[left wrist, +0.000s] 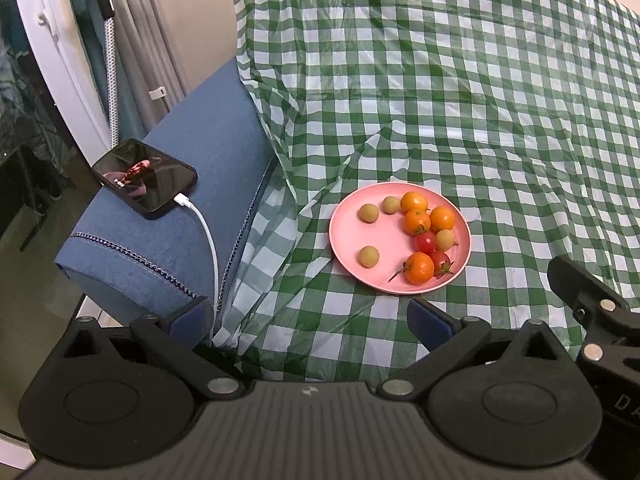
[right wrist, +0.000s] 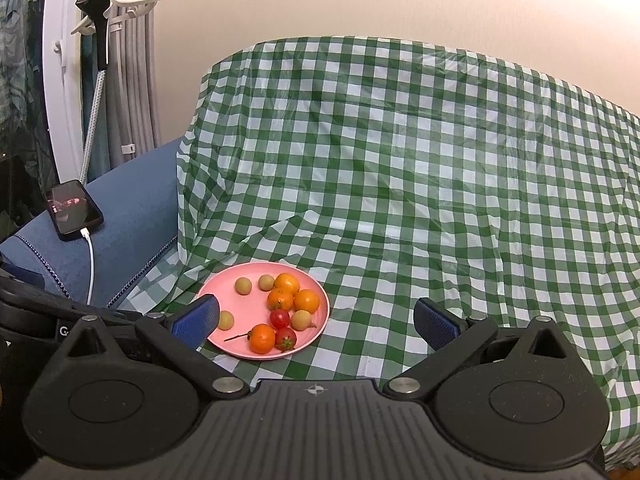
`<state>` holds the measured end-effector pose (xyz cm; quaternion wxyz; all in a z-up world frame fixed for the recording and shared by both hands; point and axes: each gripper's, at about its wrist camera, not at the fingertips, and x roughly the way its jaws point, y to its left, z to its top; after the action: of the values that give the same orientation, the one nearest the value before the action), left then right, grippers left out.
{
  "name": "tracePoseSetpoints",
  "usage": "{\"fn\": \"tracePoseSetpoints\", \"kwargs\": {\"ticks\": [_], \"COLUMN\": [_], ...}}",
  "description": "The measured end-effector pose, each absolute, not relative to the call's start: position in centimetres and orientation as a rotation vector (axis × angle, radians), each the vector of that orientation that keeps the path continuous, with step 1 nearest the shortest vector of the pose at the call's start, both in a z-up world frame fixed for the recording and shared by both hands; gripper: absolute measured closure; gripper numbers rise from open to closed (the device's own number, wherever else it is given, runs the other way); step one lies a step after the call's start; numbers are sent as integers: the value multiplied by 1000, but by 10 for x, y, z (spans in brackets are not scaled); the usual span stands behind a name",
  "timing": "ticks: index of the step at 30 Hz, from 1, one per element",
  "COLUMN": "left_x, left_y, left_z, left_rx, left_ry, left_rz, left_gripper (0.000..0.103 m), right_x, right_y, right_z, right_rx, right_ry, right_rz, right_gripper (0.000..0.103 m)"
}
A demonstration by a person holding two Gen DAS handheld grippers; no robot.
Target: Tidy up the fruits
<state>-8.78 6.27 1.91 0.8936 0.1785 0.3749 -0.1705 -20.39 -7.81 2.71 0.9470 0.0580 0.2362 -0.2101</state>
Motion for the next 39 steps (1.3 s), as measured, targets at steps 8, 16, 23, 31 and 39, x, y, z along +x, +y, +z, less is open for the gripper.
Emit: {"fn": "tracePoseSetpoints", "kwargs": {"ticks": [8, 16, 23, 31, 39], "left_x": [-85, -83, -83, -83, -83], "left_y": [61, 60, 59, 60, 60], "left_z": [16, 14, 14, 14, 14], "left_rx": [378, 384, 388, 388, 389], "left_ry": [787, 794, 794, 794, 794], "left_rz": [-352, -346, -343, -344, -343], "left_gripper": [0, 0, 0, 0, 0], "right_x": [-200, -199, -199, -198, -198], "right_y": [-78, -78, -79, -79, -78], "right_z": [23, 21, 22, 21, 22], "right_rx": [120, 119, 121, 121, 121], "right_ry": [490, 490, 492, 492, 492], "right_rz": [-427, -427, -426, -426, -426], "right_gripper": [1, 1, 1, 1, 1]}}
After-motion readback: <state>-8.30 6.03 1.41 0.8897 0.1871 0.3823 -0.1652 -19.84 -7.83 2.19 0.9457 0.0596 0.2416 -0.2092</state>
